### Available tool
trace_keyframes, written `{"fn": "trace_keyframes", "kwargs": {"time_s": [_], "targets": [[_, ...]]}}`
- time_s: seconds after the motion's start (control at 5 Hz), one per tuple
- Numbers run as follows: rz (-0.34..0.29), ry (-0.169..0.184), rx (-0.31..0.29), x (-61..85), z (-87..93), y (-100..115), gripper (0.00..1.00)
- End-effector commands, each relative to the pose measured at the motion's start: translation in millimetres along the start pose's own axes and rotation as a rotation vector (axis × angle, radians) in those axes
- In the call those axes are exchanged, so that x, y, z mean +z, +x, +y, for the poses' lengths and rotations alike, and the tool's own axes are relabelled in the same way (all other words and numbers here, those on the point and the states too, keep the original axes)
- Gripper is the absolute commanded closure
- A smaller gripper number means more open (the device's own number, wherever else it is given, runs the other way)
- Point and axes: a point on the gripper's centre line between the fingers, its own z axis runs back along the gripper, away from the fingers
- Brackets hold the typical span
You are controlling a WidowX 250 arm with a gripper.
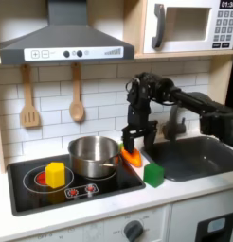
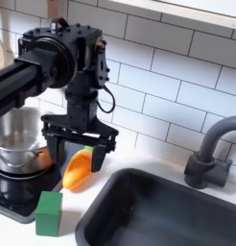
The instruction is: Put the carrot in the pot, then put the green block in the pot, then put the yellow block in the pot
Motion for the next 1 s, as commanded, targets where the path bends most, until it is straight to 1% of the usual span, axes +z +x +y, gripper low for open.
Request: {"fn": "trace_keyframes", "kwargs": {"time_s": [0.0, 0.2, 0.4, 0.6, 0.8], "targets": [[0.005, 0.001, -0.017, -7.5, 0.0, 1.2, 0.0], [-0.007, 0.004, -0.022, -6.6, -0.9, 2.7, 0.0], [-0.003, 0.007, -0.025, -9.6, 0.2, 2.0, 0.0], [-0.003, 0.018, -0.026, -13.3, 2.1, 2.3, 0.0], [-0.001, 0.018, -0.017, -14.9, 2.8, 2.8, 0.0]]}}
